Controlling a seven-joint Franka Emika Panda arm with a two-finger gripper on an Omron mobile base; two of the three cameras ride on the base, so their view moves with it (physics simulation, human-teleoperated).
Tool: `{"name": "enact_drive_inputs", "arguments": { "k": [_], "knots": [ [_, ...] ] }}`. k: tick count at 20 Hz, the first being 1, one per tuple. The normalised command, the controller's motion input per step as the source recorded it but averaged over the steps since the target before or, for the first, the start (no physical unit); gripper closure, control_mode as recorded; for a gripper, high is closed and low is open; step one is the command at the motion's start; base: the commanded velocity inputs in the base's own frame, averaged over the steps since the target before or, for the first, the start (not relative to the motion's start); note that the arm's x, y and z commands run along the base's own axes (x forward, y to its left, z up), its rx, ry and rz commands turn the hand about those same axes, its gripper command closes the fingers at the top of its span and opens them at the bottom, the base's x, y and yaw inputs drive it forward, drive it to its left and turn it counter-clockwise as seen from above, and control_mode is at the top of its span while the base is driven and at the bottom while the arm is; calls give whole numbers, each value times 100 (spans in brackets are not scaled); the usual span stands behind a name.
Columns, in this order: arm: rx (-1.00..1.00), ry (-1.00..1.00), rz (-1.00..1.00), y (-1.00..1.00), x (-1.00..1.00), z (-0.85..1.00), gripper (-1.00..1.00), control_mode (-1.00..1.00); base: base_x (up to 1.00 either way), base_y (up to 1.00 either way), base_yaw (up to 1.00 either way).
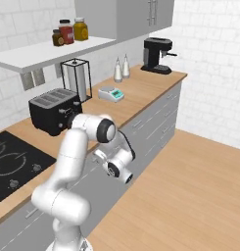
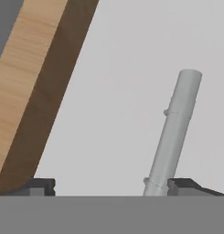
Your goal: Take a straw from the drawer in front and place it inside the glass cup on the dining counter.
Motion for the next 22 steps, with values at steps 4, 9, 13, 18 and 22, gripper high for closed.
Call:
{"name": "enact_drive_inputs", "arguments": {
  "k": [4,9,13,18,22],
  "knots": [
    [-16,5,0,6,41,-23,-100,-100,0,0,0],
    [-11,11,0,0,35,-44,-100,-100,0,0,0],
    [-7,20,0,0,42,-60,-100,-100,0,0,0],
    [-2,15,0,8,32,-52,100,-100,0,0,0],
    [0,3,0,15,-1,-14,100,-100,0,0,0]
  ]
}}
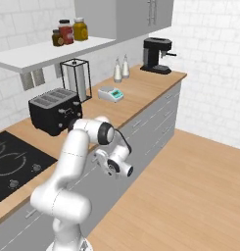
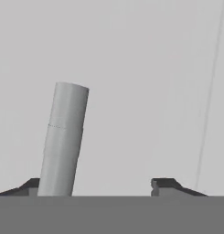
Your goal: Take a straw from the drawer in front and place it inside the glass cup on the dining counter.
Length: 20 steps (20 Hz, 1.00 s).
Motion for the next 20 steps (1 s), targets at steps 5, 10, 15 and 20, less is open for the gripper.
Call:
{"name": "enact_drive_inputs", "arguments": {
  "k": [5,10,15,20],
  "knots": [
    [0,-7,0,-23,-53,3,100,-100,0,0,0],
    [0,-5,0,-70,-67,14,100,-100,0,0,0],
    [0,0,0,-100,-66,26,100,-100,0,0,0],
    [0,0,0,-100,-43,41,100,-100,0,0,0]
  ]
}}
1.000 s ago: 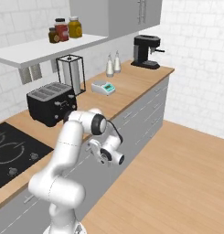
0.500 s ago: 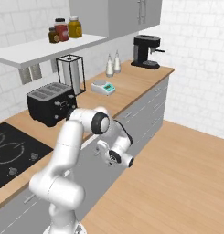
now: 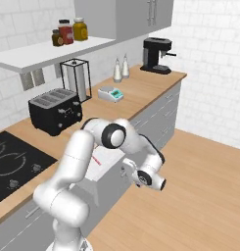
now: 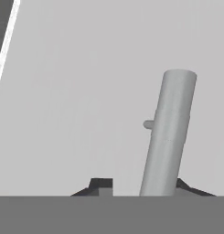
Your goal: Take a straw from the drawer in front and place it inside the glass cup on the dining counter.
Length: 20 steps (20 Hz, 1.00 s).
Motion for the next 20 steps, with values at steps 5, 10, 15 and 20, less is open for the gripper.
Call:
{"name": "enact_drive_inputs", "arguments": {
  "k": [5,10,15,20],
  "knots": [
    [-1,0,0,-86,-32,41,-100,-100,0,0,0],
    [-6,4,0,-6,-37,24,-100,-100,0,0,0],
    [-6,2,-2,-14,-65,67,-100,-100,0,0,0],
    [-14,14,-5,-14,-44,39,-100,-100,0,0,0]
  ]
}}
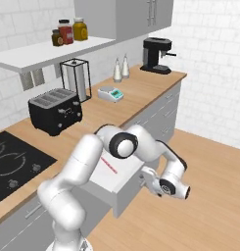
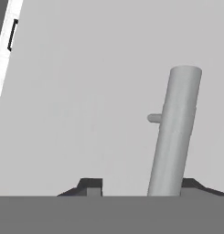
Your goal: Take a straw from the drawer in front and place it inside the glass cup on the dining counter.
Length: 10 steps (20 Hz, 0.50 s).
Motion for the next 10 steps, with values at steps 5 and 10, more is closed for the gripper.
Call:
{"name": "enact_drive_inputs", "arguments": {
  "k": [5,10],
  "knots": [
    [-24,20,-9,-28,-18,10,-100,-100,0,0,0],
    [-19,10,-9,-48,-34,51,-100,-100,0,0,0]
  ]
}}
